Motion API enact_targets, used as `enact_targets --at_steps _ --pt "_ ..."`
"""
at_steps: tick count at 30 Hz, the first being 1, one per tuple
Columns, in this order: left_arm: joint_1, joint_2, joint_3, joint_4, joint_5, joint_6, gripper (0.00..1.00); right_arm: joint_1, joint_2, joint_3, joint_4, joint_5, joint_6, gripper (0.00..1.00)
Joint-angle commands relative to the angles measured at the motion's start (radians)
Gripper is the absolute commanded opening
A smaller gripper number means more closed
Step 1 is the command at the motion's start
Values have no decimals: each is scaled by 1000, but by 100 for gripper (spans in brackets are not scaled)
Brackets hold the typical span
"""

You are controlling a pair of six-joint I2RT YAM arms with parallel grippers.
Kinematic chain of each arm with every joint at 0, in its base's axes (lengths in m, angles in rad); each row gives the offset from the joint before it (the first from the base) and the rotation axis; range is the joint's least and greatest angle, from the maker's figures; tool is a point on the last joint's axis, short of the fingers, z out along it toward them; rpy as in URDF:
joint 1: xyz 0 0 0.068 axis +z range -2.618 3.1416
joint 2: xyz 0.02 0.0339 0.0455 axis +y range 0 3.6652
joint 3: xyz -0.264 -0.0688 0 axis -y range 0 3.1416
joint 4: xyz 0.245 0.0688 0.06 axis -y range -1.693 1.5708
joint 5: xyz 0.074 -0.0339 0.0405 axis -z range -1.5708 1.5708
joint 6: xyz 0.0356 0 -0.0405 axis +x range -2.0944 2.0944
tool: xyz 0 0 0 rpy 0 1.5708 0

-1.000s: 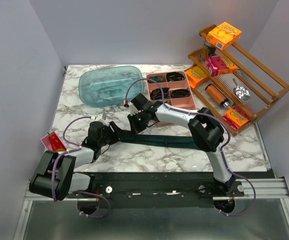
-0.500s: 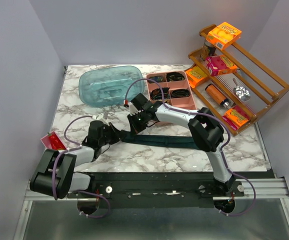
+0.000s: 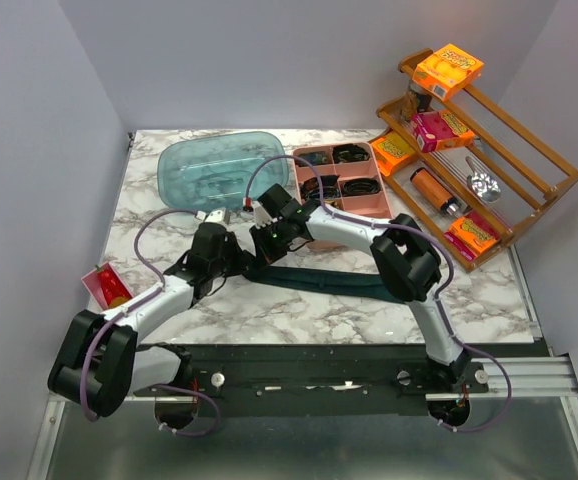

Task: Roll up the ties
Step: Roll the tie at the center of the board.

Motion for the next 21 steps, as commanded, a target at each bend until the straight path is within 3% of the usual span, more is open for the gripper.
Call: enact_targets --at_steps 1,10,21 --pt "-80 2 75 -143 -168 51 0 11 51 49 -13 -26 7 4" --pt "-169 28 155 -207 -280 73 0 13 71 59 -10 -43 19 4" --pt "-218 50 181 -235 -311 93 0 17 97 74 -10 -43 36 4"
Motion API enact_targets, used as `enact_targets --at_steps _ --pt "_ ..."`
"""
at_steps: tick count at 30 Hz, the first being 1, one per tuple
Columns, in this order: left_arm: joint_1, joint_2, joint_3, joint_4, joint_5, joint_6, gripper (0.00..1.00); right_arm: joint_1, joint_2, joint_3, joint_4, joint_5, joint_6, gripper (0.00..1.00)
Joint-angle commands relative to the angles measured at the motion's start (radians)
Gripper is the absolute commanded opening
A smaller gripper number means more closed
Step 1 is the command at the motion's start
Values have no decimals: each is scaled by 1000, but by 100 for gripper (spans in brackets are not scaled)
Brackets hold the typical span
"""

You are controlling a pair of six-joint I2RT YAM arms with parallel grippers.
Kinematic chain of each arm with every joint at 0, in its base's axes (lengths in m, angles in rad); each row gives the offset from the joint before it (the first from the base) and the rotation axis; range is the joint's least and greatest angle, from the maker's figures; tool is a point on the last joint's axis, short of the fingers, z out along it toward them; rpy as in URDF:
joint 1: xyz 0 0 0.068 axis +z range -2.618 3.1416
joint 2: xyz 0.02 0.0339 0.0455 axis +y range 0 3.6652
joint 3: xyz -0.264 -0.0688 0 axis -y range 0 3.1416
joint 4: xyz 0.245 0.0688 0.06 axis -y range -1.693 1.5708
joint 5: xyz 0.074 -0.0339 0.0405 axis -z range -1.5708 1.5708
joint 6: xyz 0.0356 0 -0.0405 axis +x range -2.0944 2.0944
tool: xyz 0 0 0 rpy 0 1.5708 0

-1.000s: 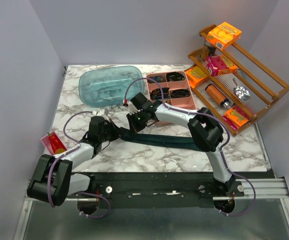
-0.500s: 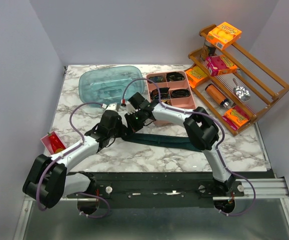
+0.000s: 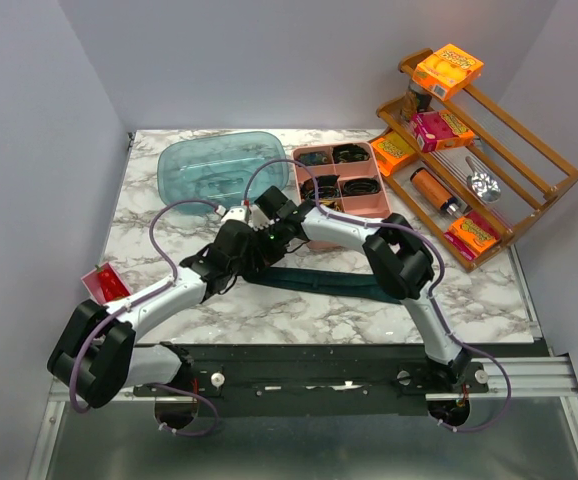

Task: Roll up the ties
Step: Roll the tie at the center of the board.

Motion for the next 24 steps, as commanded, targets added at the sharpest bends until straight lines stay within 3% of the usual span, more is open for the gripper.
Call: enact_targets --at_steps 1,10,24 --pt "-17 5 35 -31 -23 21 0 14 35 30 -2 -9 9 4" --pt "-44 34 98 -176 -105 53 0 12 18 39 -8 3 6 4" --pt "-100 117 195 -350 -271 30 0 -78 -174 -61 -31 110 -15 4"
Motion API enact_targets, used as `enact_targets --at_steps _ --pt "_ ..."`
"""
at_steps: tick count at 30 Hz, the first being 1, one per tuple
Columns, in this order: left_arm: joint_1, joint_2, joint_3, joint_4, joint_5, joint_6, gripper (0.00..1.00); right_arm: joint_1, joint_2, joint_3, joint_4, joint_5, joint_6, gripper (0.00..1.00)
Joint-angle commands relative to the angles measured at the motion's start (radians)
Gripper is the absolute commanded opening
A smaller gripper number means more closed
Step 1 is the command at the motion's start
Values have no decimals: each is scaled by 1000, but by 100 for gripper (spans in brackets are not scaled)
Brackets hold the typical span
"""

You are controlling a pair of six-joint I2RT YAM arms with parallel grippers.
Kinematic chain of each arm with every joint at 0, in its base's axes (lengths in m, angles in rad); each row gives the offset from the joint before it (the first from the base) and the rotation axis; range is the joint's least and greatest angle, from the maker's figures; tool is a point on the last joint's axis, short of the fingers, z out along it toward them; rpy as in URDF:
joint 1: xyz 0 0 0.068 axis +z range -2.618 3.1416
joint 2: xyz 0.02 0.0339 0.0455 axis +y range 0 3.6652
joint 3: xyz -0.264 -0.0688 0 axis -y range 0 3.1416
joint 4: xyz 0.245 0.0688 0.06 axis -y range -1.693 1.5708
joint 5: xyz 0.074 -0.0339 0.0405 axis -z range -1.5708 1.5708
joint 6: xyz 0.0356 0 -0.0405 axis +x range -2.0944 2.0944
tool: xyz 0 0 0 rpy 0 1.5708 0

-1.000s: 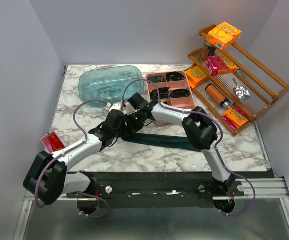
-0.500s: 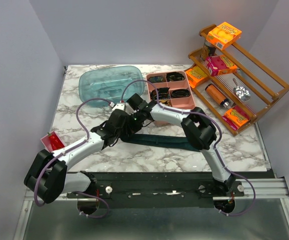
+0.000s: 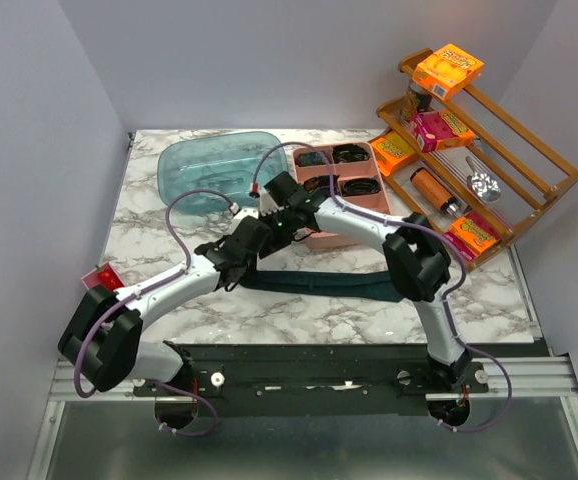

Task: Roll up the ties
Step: Roll the tie at the center of the board.

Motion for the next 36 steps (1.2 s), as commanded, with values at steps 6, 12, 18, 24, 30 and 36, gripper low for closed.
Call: enact_targets --at_steps 6,12,18,24,30,36 --pt "-44 57 81 -159 -190 -31 0 -86 -127 -122 -9 96 -14 4" --pt "-100 95 100 -199 -242 -36 0 -114 -155 -151 -12 108 -12 4" --pt "-158 193 127 -218 -268 -55 0 -122 -167 -163 -13 113 -14 4" --pt "-208 290 179 -205 -254 -71 0 -125 -167 -168 -13 114 -14 4" --pt "-231 344 201 -175 -205 -77 7 -126 -158 -171 -12 108 -17 4" --pt "-236 338 178 -116 -135 -79 46 -126 -154 -175 -13 105 -23 4"
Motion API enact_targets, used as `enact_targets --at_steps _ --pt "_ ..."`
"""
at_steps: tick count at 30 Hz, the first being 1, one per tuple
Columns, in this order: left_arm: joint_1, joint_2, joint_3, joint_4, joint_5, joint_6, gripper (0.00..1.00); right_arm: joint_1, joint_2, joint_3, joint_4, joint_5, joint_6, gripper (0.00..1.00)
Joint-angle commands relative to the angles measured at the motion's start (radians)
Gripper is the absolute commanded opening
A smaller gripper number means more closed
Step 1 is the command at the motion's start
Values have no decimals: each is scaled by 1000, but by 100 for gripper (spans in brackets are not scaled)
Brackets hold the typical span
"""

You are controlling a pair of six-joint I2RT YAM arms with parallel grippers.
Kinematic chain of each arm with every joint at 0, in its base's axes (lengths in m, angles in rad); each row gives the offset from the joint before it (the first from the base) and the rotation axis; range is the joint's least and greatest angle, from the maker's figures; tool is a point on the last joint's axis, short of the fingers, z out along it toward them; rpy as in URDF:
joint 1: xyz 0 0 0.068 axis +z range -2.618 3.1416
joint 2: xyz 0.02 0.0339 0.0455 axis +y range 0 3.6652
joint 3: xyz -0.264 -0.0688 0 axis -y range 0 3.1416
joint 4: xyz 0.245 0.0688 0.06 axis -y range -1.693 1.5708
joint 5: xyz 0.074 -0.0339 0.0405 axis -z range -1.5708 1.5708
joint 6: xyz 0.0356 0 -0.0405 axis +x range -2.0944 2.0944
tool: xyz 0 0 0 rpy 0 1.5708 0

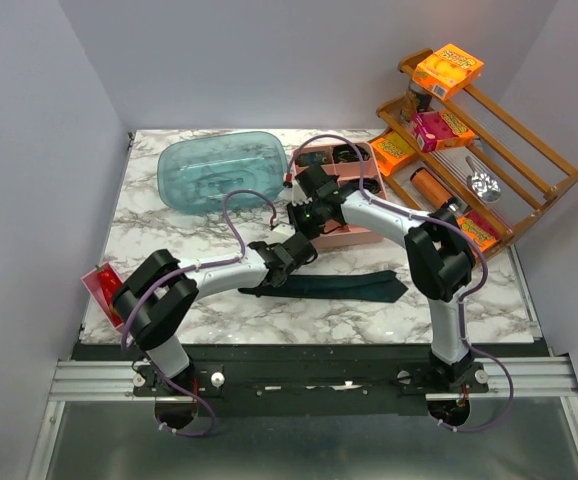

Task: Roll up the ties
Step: Roll the tie at the center of the board.

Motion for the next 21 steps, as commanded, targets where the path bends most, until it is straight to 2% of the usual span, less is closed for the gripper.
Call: enact_targets --at_steps 1,3,11,15,21 --pt "-11 10 -11 72 86 -22 48 3 -20 -10 -6 7 -14 4" --pt "-11 -1 -20 90 105 -26 53 3 -22 -11 -8 4 -14 4" --pt "-11 -75 -61 137 99 -52 59 3 -37 -16 -5 -12 -26 4" --pt "-8 -165 -75 138 53 -71 66 3 -60 -28 3 -23 -37 4" --pt "44 -278 -118 146 69 -72 72 14 -120 -71 55 -81 -49 4"
